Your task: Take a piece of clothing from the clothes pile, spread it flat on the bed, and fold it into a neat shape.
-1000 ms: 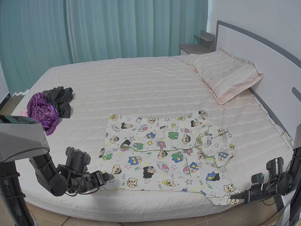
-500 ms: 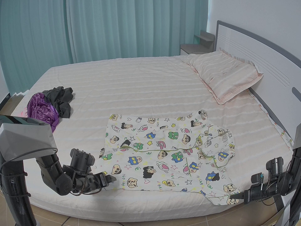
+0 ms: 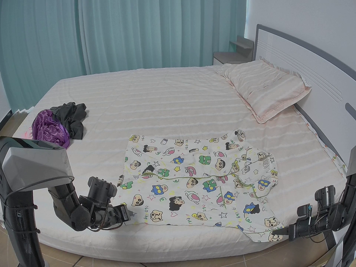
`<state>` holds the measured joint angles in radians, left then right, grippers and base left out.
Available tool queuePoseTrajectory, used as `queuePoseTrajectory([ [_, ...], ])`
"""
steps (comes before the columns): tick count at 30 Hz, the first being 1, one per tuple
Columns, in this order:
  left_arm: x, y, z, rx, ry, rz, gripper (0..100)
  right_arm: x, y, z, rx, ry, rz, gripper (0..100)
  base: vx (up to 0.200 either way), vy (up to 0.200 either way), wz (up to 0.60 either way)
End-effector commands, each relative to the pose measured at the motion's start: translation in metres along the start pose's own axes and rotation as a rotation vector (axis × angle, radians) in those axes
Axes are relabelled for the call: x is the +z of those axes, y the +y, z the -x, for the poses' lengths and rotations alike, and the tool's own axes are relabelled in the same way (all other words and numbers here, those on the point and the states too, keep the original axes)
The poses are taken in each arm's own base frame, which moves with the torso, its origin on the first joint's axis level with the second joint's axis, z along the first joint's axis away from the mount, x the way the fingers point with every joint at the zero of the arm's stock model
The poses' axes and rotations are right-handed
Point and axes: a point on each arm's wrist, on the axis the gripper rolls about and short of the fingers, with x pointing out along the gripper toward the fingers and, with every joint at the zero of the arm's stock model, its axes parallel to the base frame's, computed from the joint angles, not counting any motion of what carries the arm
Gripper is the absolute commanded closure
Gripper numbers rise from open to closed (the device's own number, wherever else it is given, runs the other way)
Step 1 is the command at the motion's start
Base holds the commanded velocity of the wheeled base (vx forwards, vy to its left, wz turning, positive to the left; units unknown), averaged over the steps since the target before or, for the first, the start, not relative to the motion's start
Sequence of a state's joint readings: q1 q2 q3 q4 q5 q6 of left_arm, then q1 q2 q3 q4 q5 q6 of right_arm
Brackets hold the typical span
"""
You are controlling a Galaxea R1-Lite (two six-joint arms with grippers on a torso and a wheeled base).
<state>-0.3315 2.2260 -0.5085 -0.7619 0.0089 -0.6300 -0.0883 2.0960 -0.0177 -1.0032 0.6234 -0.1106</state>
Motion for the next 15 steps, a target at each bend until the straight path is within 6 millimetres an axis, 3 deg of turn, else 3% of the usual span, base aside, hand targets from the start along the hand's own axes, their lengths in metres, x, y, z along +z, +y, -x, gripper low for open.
queuePoseTrajectory([
  [1,-0.002,0.001,-0.001,0.014,0.002,-0.001,100,-0.005,0.002,0.001,0.002,0.017,-0.011,100,0.000,0.000,0.00],
  [10,-0.009,0.007,0.010,0.034,0.016,0.002,100,-0.007,0.003,0.003,-0.020,0.039,-0.023,100,0.000,0.000,0.00],
  [15,-0.012,0.010,0.023,0.040,0.026,0.001,100,-0.006,0.012,0.014,-0.020,0.031,-0.010,100,0.000,0.000,0.00],
])
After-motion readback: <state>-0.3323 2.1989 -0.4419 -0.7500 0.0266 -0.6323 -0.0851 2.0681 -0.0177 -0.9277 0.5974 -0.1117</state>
